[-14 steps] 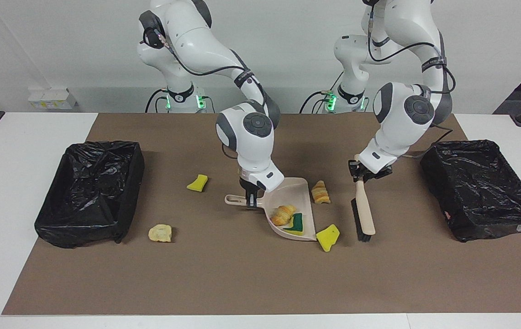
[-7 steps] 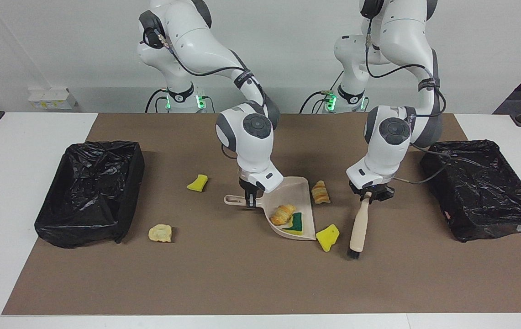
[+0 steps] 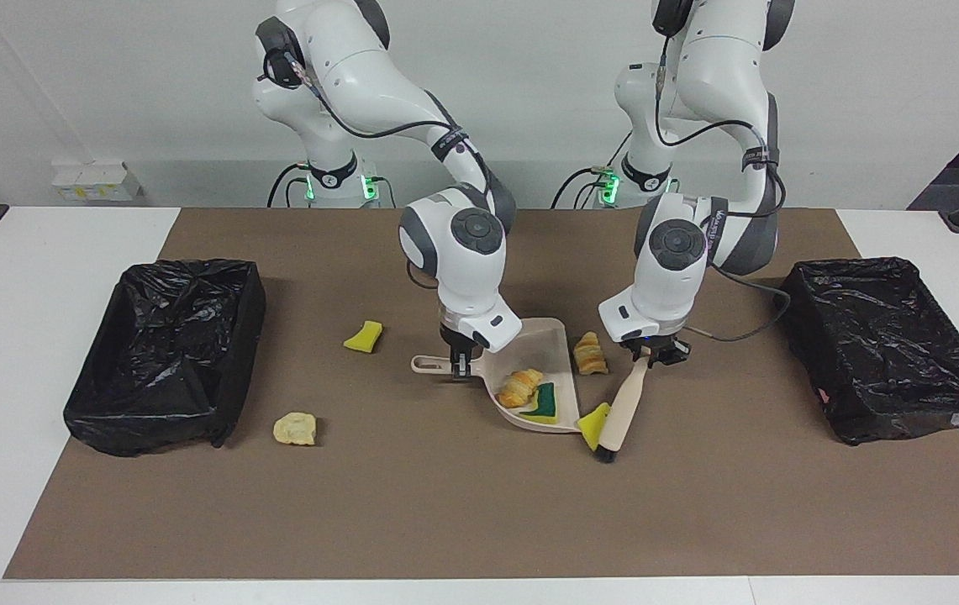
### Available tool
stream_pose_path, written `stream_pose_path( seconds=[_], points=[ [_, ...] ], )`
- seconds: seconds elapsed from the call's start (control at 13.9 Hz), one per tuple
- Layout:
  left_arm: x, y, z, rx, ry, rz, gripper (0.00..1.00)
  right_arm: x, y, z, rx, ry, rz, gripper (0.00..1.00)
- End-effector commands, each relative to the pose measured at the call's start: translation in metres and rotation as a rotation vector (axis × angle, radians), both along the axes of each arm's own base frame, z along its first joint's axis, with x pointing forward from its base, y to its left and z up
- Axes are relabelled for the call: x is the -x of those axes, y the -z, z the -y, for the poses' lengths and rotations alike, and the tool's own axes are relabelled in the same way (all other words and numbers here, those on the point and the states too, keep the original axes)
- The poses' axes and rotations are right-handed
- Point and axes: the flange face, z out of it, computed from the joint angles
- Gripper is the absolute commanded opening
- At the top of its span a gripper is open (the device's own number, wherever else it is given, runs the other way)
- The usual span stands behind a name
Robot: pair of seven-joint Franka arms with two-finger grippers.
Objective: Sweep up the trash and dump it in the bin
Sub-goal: 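Sweep more sponges and rolls toward the dustpan with the left gripper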
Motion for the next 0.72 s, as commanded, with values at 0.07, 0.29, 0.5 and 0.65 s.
stream_pose_path(
  seconds=[0.07, 0.29, 0.5, 0.65],
  points=[
    [0.030, -0.017, 0.005, 0.023, 0.002, -0.106, 0.00, 0.015, 0.000, -0.009, 0.085, -0.067, -0.001, 0.00],
    [0.046, -0.020, 0.009, 0.042, -0.016, -0.171, 0.00, 0.015, -0.001, -0.009, 0.086, -0.068, 0.004, 0.00],
    [0.061, -0.018, 0.026, 0.127, -0.010, -0.209, 0.00, 0.015, 0.000, -0.010, 0.079, -0.068, 0.009, 0.00],
    [0.058, -0.021, 0.030, 0.207, -0.086, -0.213, 0.00, 0.015, 0.000, -0.010, 0.077, -0.066, 0.010, 0.00]
  ],
)
